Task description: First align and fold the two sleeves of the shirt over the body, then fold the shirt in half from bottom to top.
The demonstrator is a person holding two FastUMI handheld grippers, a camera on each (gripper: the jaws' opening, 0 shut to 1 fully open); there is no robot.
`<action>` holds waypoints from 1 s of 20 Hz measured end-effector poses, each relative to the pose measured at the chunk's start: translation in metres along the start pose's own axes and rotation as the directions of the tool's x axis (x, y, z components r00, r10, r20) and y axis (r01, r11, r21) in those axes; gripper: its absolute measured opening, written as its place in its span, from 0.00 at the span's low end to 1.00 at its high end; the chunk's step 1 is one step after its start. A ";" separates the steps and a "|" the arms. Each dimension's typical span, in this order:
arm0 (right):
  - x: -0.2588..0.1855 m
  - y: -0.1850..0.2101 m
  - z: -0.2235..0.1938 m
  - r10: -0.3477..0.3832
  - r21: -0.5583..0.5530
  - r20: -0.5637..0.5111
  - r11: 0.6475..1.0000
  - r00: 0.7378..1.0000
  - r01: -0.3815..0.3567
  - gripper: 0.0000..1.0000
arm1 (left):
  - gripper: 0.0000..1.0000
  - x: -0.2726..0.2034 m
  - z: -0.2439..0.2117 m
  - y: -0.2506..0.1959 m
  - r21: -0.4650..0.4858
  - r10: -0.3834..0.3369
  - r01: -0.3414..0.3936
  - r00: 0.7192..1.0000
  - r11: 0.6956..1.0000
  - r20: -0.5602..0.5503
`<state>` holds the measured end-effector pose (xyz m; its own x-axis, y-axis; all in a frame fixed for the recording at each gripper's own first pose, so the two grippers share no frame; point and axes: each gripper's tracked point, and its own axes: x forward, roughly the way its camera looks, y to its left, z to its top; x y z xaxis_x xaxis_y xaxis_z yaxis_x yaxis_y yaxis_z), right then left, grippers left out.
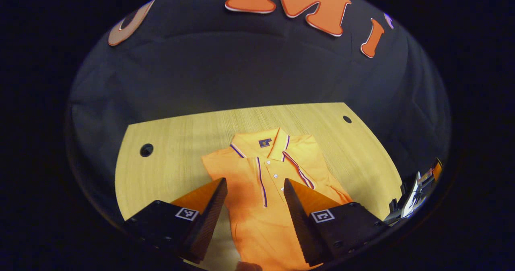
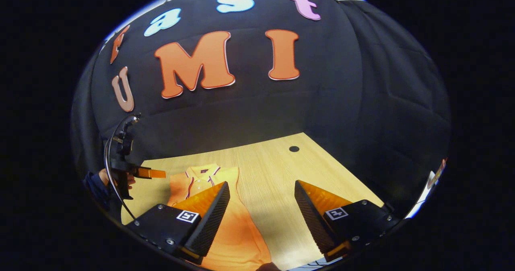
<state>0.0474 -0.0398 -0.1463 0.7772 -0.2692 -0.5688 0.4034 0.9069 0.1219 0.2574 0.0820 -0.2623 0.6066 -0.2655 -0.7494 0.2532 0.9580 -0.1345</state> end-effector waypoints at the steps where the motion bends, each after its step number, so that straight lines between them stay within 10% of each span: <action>1: 0.000 0.003 0.002 0.029 -0.011 -0.002 1.000 1.000 -0.029 0.99 | 0.86 -0.017 0.004 -0.004 -0.016 0.012 -0.011 0.999 1.000 0.039; 7: 0.000 0.004 0.029 0.119 -0.117 0.103 0.987 0.988 -0.107 0.99 | 0.92 -0.126 0.022 -0.015 -0.075 0.130 -0.112 0.941 0.991 0.313; 16: -0.029 0.032 0.052 0.292 -0.224 0.286 0.946 0.913 -0.232 0.99 | 0.91 -0.273 -0.019 -0.055 -0.113 0.358 -0.367 0.718 0.923 0.597; 20: -0.030 0.031 0.024 0.322 -0.219 0.218 0.936 0.921 -0.276 0.98 | 0.97 -0.290 -0.054 -0.071 -0.129 0.384 -0.386 0.715 0.914 0.584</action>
<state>0.0483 -0.0117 -0.1056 0.9511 -0.0263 -0.3078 0.0574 0.9941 0.0924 0.0232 0.0963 -0.0701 0.9712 0.1148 -0.2087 -0.0995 0.9916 0.0826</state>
